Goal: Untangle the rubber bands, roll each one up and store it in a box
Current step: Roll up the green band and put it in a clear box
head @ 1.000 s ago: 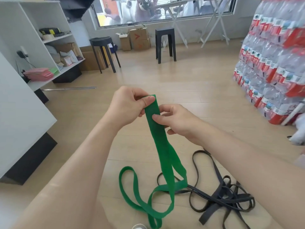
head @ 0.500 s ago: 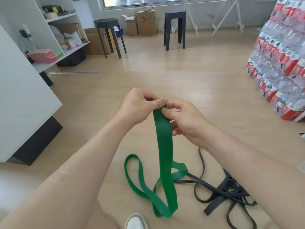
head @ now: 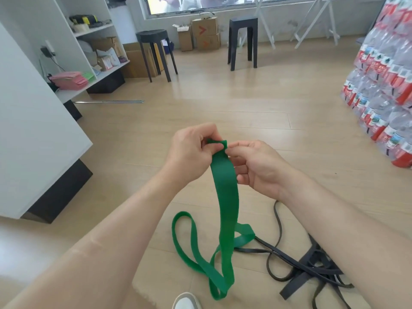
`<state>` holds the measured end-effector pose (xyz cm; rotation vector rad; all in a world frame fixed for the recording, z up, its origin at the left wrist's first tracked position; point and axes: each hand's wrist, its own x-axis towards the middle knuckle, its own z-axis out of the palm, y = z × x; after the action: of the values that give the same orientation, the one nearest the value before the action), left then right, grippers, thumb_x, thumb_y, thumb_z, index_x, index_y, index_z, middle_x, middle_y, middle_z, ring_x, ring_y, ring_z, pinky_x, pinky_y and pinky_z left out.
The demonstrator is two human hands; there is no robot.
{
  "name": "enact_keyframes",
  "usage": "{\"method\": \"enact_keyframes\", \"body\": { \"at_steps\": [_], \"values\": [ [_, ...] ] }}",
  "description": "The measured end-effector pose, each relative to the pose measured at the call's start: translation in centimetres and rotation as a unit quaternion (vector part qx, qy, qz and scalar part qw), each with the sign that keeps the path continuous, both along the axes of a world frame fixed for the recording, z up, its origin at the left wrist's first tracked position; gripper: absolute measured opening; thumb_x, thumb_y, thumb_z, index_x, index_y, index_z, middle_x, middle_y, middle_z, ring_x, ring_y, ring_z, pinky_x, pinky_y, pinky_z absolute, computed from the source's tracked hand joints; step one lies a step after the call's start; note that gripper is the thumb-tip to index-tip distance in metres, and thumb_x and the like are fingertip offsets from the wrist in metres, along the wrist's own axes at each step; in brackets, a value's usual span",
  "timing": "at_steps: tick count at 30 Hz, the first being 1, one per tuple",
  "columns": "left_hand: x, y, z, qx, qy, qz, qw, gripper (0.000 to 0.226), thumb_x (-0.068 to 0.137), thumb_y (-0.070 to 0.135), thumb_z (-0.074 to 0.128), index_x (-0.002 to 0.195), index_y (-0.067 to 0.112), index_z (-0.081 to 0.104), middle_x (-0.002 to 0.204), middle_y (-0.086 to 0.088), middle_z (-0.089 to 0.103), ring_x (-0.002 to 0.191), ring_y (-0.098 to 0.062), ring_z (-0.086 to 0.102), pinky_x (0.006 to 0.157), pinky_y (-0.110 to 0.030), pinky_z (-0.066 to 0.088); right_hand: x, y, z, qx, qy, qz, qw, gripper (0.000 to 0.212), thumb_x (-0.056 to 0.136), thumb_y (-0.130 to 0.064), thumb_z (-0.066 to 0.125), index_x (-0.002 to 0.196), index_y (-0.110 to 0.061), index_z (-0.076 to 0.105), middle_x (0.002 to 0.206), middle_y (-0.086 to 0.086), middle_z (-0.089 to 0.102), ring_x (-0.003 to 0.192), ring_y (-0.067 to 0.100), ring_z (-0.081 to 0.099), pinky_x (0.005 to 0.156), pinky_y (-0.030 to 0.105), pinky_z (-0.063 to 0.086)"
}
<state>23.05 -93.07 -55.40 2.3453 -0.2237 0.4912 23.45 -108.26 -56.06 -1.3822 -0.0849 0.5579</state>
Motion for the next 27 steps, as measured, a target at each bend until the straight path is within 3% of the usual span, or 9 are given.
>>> {"method": "enact_keyframes", "body": {
  "at_steps": [3,6,10,14,17,19,22,24,27],
  "values": [
    [0.0,-0.4,-0.2,0.043,-0.080,-0.012,0.996,0.010,0.073,0.005,0.070,0.069,0.010,0.062,0.054,0.018,0.045,0.056,0.005,0.045,0.053,-0.011,0.032,0.2,-1.1,0.3,0.027,0.015,0.033,0.999,0.017,0.096,-0.023,0.053,0.096,-0.008,0.063,0.069,0.010,0.067,0.049,0.016,0.053,0.040,0.019,0.039],
    [0.0,-0.7,-0.3,0.109,-0.120,-0.026,0.986,0.006,0.072,0.009,0.067,0.068,0.010,0.062,0.058,0.011,0.051,0.059,-0.006,0.046,0.054,-0.021,0.038,0.2,-1.6,0.1,0.025,0.006,0.048,0.999,0.033,0.094,-0.042,0.055,0.088,-0.010,0.063,0.065,0.008,0.064,0.046,0.014,0.049,0.040,0.018,0.037],
    [-0.3,-1.3,-0.4,0.180,-0.145,-0.051,0.972,0.003,0.071,0.012,0.069,0.068,0.012,0.068,0.061,0.006,0.059,0.059,-0.015,0.051,0.052,-0.029,0.042,0.4,-1.6,-1.0,0.019,0.020,-0.002,1.000,0.025,0.095,-0.035,0.057,0.093,-0.011,0.059,0.062,0.008,0.051,0.042,0.012,0.038,0.035,0.018,0.034],
    [-1.1,-1.1,0.6,0.086,-0.001,-0.067,0.994,0.009,0.081,0.019,0.072,0.088,0.021,0.078,0.078,0.008,0.072,0.069,-0.001,0.060,0.067,-0.016,0.047,0.3,-2.0,-1.2,0.010,0.013,-0.022,1.000,0.015,0.094,-0.024,0.059,0.092,-0.009,0.060,0.063,0.005,0.056,0.043,0.010,0.044,0.035,0.016,0.033],
    [-1.8,-0.9,0.7,0.061,0.100,-0.067,0.991,0.023,0.092,0.032,0.059,0.087,0.016,0.076,0.076,-0.013,0.070,0.072,-0.025,0.062,0.069,-0.035,0.050,-0.1,-2.2,-0.9,-0.044,-0.026,-0.022,0.998,0.013,0.094,-0.020,0.060,0.092,-0.008,0.059,0.064,0.005,0.061,0.044,0.009,0.049,0.039,0.017,0.035],
    [-1.9,-0.4,1.0,-0.050,0.158,-0.070,0.984,0.018,0.089,0.027,0.065,0.089,0.013,0.076,0.081,-0.015,0.072,0.078,-0.030,0.066,0.075,-0.038,0.055,-0.3,-2.3,-0.5,-0.099,-0.082,-0.014,0.992,0.014,0.095,-0.020,0.060,0.084,-0.011,0.057,0.067,0.006,0.062,0.046,0.008,0.049,0.044,0.018,0.036],
    [-2.0,0.0,1.4,-0.222,0.261,-0.089,0.935,0.019,0.080,0.014,0.074,0.098,0.007,0.073,0.091,-0.014,0.074,0.090,-0.028,0.070,0.082,-0.033,0.058,-0.7,-2.5,0.7,-0.141,-0.169,-0.016,0.975,0.012,0.095,-0.014,0.059,0.083,-0.015,0.057,0.076,0.017,0.070,0.056,0.013,0.055,0.050,0.021,0.038],
    [-2.1,-0.3,1.3,-0.217,0.270,-0.104,0.932,0.018,0.082,0.012,0.071,0.099,0.006,0.072,0.089,-0.013,0.075,0.085,-0.024,0.072,0.076,-0.027,0.058,-0.9,-2.5,1.1,-0.143,-0.198,-0.027,0.969,0.011,0.095,-0.010,0.058,0.086,-0.015,0.058,0.081,0.022,0.071,0.062,0.018,0.056,0.052,0.023,0.040],
    [-2.1,-0.9,1.3,-0.143,0.210,-0.068,0.965,0.009,0.086,0.013,0.069,0.088,0.007,0.074,0.074,-0.009,0.073,0.064,-0.014,0.068,0.062,-0.024,0.056,-0.9,-2.4,1.0,-0.146,-0.191,-0.034,0.970,0.007,0.097,-0.011,0.055,0.093,-0.013,0.060,0.076,0.019,0.069,0.060,0.015,0.056,0.054,0.023,0.042]
  ]
}}
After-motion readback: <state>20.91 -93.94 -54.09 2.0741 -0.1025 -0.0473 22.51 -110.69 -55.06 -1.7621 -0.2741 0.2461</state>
